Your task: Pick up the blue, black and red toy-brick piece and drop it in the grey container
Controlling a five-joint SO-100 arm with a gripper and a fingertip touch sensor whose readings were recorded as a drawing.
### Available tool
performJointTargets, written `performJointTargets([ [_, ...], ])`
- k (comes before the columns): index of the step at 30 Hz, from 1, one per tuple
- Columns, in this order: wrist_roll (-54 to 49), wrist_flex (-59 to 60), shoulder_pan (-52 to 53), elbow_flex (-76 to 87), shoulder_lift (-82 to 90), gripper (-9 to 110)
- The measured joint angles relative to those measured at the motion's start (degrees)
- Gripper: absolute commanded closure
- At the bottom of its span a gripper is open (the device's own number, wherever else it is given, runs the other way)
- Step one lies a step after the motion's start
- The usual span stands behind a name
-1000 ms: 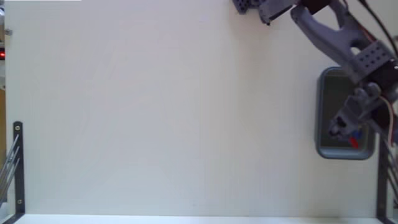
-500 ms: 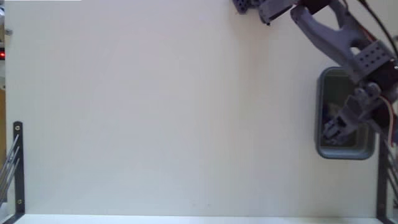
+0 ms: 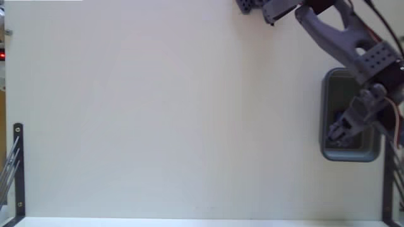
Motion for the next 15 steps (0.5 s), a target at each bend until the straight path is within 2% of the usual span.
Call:
performJointTargets([
  [15,0.0,0.0,0.09,0.97,0.0,-9],
])
